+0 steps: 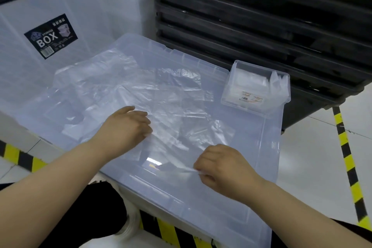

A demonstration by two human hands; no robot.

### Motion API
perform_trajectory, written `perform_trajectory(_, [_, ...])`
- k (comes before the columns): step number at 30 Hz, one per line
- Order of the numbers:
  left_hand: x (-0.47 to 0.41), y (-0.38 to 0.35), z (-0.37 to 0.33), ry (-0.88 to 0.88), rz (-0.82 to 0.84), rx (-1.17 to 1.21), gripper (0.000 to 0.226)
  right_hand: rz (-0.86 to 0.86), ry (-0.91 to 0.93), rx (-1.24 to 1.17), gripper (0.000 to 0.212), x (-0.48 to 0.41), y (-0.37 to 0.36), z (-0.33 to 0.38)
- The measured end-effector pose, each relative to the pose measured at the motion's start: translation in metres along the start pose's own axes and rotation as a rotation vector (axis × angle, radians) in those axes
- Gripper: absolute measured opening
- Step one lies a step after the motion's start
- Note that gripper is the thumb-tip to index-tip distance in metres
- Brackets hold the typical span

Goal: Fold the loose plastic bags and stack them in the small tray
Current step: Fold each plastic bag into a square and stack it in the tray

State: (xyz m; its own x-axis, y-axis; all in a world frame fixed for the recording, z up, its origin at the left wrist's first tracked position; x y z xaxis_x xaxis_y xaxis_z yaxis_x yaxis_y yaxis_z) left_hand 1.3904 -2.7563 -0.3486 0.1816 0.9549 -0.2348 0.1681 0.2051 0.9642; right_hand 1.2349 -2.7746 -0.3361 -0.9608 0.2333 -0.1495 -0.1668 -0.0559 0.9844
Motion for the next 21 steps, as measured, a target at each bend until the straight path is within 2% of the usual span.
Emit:
perform_trajectory(2, [0.004,0.01,0.0,-0.03,-0.053,0.065,0.024,-0.018,0.016,0.001,0.023,0.001,0.0,0.006])
perform_trajectory(5, [0.007,0.026,-0.004,-0.037,-0.117,0.17,0.037,0.048,-0.047,0.125,0.054,0.004,-0.014,-0.016])
perform_trajectory(6, [0.007,0.03,-0.004,-0.04,-0.138,0.168,0.039,0.082,-0.086,0.152,0.054,0.005,-0.019,-0.027])
perform_trajectory(7, [0.008,0.032,-0.004,-0.048,-0.139,0.159,0.039,0.096,-0.138,0.172,0.041,0.006,-0.017,-0.035])
perform_trajectory(8, [0.009,0.035,-0.004,-0.051,-0.138,0.141,0.038,0.095,-0.169,0.206,0.018,0.007,-0.013,-0.04])
perform_trajectory(9, [0.009,0.038,-0.004,-0.053,-0.14,0.112,0.032,0.098,-0.204,0.221,0.01,0.008,-0.006,-0.044])
perform_trajectory(10, [0.01,0.041,-0.003,-0.037,-0.138,0.063,0.019,0.086,-0.219,0.226,0.021,0.008,0.0,-0.045])
perform_trajectory(11, [0.008,0.044,0.003,0.026,-0.127,0.03,0.015,0.057,-0.261,0.238,0.026,0.008,0.012,-0.046])
perform_trajectory(12, [0.007,0.044,0.012,0.143,-0.079,0.035,0.036,0.012,-0.298,0.277,0.026,0.007,0.026,-0.046])
perform_trajectory(14, [0.008,0.05,0.025,0.387,-0.008,0.146,0.067,-0.104,-0.341,0.359,0.022,0.008,0.056,-0.04])
perform_trajectory(16, [0.013,0.059,0.03,0.548,0.03,0.294,0.074,-0.155,-0.401,0.489,0.016,0.004,0.091,-0.034])
perform_trajectory(17, [0.013,0.067,0.026,0.598,0.029,0.421,0.073,-0.113,-0.439,0.534,0.018,0.003,0.1,-0.034])
perform_trajectory(19, [0.005,0.093,0.005,0.59,-0.057,0.68,0.058,0.096,-0.465,0.548,0.017,0.0,0.105,-0.039])
perform_trajectory(20, [-0.001,0.107,-0.011,0.558,-0.12,0.796,0.043,0.174,-0.477,0.47,0.011,-0.001,0.108,-0.041])
perform_trajectory(21, [-0.007,0.119,-0.033,0.527,-0.113,0.893,0.035,0.227,-0.483,0.399,0.007,-0.003,0.113,-0.039])
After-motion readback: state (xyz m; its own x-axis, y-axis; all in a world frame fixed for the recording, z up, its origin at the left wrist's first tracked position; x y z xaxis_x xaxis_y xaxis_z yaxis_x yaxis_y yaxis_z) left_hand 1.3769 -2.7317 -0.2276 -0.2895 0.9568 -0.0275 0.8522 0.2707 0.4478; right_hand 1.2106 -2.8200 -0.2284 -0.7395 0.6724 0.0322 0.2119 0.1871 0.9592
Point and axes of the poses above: each hand's wrist, its own x-axis away from the middle knuckle, its own y-axis out of the back of the hand, z = x × y, the point moved 8 cm from there along -x, towards the middle knuckle, and after that the axes turned 9 degrees about x, right-handed, at the moved point
